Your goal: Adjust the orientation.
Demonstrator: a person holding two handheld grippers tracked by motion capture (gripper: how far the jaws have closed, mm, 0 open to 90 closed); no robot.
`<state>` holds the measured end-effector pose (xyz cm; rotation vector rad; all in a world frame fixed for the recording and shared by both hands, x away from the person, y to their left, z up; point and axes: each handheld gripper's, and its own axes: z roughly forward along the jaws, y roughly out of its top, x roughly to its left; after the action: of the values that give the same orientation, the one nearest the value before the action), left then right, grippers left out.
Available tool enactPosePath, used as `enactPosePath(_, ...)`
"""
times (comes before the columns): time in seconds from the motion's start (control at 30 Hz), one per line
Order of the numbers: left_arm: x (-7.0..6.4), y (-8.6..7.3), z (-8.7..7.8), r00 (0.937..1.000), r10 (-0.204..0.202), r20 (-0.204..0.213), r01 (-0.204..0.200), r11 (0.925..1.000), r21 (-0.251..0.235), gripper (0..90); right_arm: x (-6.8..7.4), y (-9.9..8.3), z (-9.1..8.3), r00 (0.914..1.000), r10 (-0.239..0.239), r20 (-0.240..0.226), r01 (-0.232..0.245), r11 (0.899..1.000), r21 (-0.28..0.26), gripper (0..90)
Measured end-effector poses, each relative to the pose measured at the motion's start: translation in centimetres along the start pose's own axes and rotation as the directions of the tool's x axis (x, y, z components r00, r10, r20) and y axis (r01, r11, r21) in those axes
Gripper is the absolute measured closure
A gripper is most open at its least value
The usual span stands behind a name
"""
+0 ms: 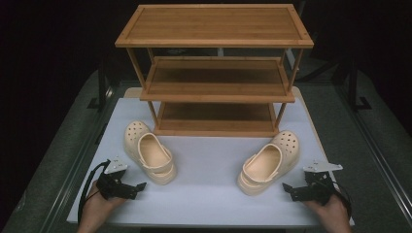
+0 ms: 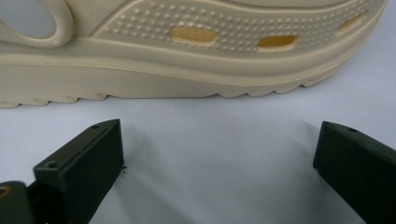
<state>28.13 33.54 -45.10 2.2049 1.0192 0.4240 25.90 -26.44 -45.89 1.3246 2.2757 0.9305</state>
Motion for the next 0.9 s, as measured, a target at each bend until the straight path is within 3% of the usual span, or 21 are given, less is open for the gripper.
enactPosePath(0.33, 0.0, 0.0, -0.2, 1.0, -0.004, -0.003, 0.004, 1.0, -0.001, 2.8, 0.1, -0.1, 0.0, 1.0, -0.001, 0.004, 0.001, 1.0, -0.004, 1.1)
enactPosePath(0.4, 0.0, 0.0, -0.6, 1.0, 0.0, 0.001, 0.0, 0.9999, -0.011, 15.9, 0.1, -0.1, 0.0, 1.0, 0.0, 0.004, 0.0, 1.0, -0.005, 1.1)
enactPosePath(0.53, 0.3, 0.0, -1.5, 0.9997, -0.021, -0.015, 0.021, 0.9998, -0.001, 26.7, 0.1, -0.1, 0.0, 1.0, -0.001, 0.004, 0.001, 1.0, -0.006, 1.1)
enactPosePath(0.6, 0.4, 0.0, -1.7, 0.9997, -0.02, -0.014, 0.02, 0.9998, 0.0, 38.3, 0.1, -0.1, 0.0, 1.0, -0.001, 0.004, 0.001, 1.0, -0.006, 1.1)
enactPosePath(0.63, 0.5, 0.0, -2.0, 0.9995, -0.024, -0.021, 0.024, 0.9996, -0.012, 38.3, 0.1, -0.1, 0.0, 1.0, 0.0, 0.004, 0.0, 1.0, -0.006, 1.2)
enactPosePath(0.7, 0.7, 0.3, -2.6, 0.9991, -0.034, -0.027, 0.034, 0.9994, -0.008, 54.6, 0.1, -0.1, 0.0, 1.0, -0.001, 0.004, 0.001, 1.0, -0.007, 1.2)
enactPosePath(0.83, 1.2, 0.8, -3.0, 0.9974, -0.071, -0.014, 0.071, 0.9974, 0.008, 72.6, 0.1, -0.1, 0.0, 1.0, 0.0, 0.004, 0.0, 1.0, -0.006, 1.2)
enactPosePath(0.87, 1.4, 1.0, -3.1, 0.9965, -0.083, -0.011, 0.083, 0.9964, 0.014, 72.6, 0.1, -0.1, 0.0, 1.0, -0.001, 0.005, 0.001, 1.0, -0.007, 1.2)
enactPosePath(0.9, 1.7, 1.3, -3.2, 0.9958, -0.091, -0.008, 0.091, 0.9957, 0.019, 84.1, 0.1, -0.1, 0.0, 1.0, -0.002, 0.004, 0.002, 1.0, -0.007, 1.2)
